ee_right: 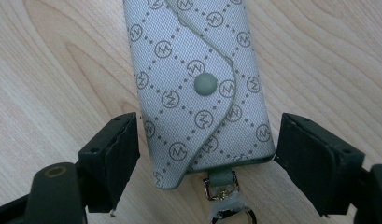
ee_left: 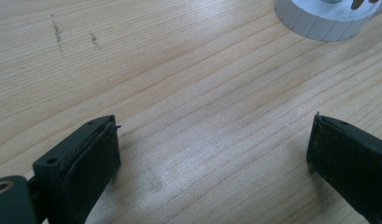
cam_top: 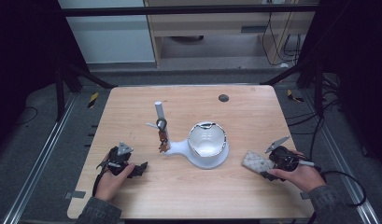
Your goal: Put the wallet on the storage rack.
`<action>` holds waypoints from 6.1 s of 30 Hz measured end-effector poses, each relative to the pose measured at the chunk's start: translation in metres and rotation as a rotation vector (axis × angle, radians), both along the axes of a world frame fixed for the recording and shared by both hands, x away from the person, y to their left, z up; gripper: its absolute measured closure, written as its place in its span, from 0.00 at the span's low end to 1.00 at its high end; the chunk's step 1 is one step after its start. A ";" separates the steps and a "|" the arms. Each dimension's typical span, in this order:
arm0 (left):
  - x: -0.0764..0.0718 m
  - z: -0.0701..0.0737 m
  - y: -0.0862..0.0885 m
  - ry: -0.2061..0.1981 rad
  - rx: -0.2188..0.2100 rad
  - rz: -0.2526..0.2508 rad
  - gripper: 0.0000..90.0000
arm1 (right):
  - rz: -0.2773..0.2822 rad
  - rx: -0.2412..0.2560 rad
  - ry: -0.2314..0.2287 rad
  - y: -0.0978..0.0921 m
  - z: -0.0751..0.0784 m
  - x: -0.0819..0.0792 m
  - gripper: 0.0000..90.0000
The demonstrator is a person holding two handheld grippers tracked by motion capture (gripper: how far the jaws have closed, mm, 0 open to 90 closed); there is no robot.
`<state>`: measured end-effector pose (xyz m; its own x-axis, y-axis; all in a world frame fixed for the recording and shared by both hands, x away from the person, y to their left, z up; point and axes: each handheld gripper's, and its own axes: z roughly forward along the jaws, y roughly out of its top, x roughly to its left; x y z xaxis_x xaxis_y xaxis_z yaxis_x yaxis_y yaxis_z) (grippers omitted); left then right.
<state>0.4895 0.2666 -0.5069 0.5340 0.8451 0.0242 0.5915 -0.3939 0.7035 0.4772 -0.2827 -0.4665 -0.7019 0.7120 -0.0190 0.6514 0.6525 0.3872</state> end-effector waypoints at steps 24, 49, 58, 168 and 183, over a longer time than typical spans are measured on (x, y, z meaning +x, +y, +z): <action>0.000 0.000 -0.001 0.000 0.001 -0.007 0.02 | 0.066 -0.061 0.068 0.004 -0.004 0.011 0.25; 0.000 -0.001 -0.001 -0.003 0.000 -0.011 0.02 | 0.104 -0.132 0.008 0.009 0.028 0.002 0.34; 0.000 -0.002 0.000 -0.012 -0.006 -0.012 0.01 | 0.141 -0.203 -0.074 0.022 0.064 -0.007 0.34; -0.001 -0.002 -0.001 -0.008 -0.009 -0.007 0.00 | 0.329 -0.332 -0.139 0.180 0.099 0.026 0.34; -0.001 -0.002 -0.001 -0.010 -0.011 -0.007 0.00 | 0.333 -0.334 -0.132 0.186 0.097 0.030 0.34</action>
<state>0.4886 0.2658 -0.5087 0.5397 0.8416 0.0204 0.5820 -0.3905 0.7133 0.5071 -0.0965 -0.3696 -0.8665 0.3891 -0.3126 0.3458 0.9196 0.1861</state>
